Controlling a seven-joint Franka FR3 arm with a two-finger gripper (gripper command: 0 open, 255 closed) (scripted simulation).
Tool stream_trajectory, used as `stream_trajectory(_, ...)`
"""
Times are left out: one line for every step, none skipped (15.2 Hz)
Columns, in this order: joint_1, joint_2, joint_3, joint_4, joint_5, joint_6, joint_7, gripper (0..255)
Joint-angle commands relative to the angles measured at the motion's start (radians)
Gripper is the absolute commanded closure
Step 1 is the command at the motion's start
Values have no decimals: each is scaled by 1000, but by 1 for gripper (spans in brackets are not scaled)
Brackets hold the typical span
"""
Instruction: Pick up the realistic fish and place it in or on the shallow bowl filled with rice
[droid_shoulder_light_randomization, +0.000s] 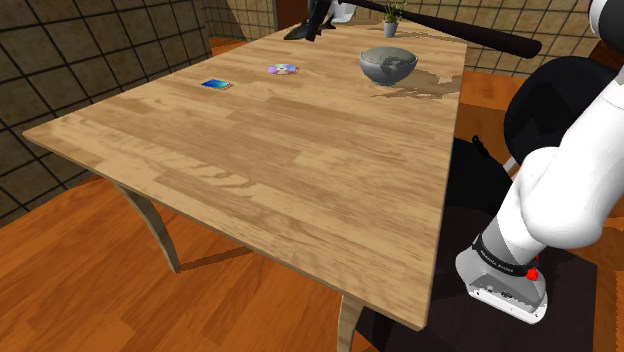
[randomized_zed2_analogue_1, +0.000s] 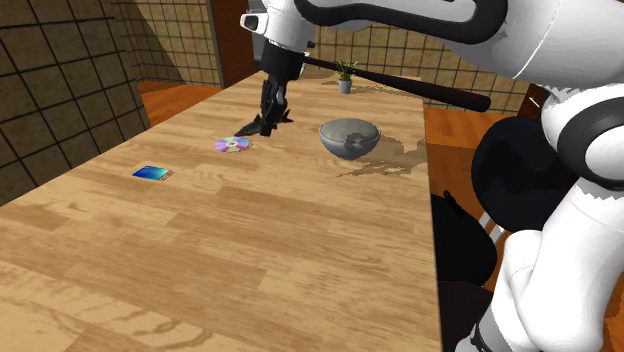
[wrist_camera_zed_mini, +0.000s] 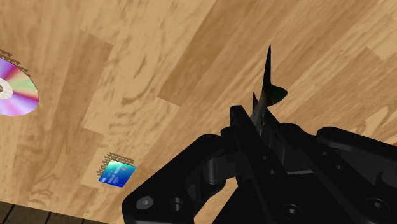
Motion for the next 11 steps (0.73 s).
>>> stream_trajectory(-20,-27,-24,-33,7,-2,-45,255)
stream_trajectory(-31,-37,-37,-43,10,-6,-69,255)
stream_trajectory(-41,-45,-50,-52,13,-10,-92,255)
stream_trajectory(-51,-52,-64,-60,16,-14,-115,255)
stream_trajectory(-62,-59,-78,-66,19,-19,-139,255)
stream_trajectory(-72,-64,-92,-71,22,-24,-162,255)
stream_trajectory(-82,-68,-106,-75,25,-29,-186,255)
stream_trajectory(-93,-71,-120,-77,28,-35,-210,255)
stream_trajectory(-103,-72,-134,-78,31,-41,-234,255)
stream_trajectory(-114,-73,-149,-77,33,-48,-258,255)
stream_trajectory(-124,-72,-164,-76,37,-55,-283,255)
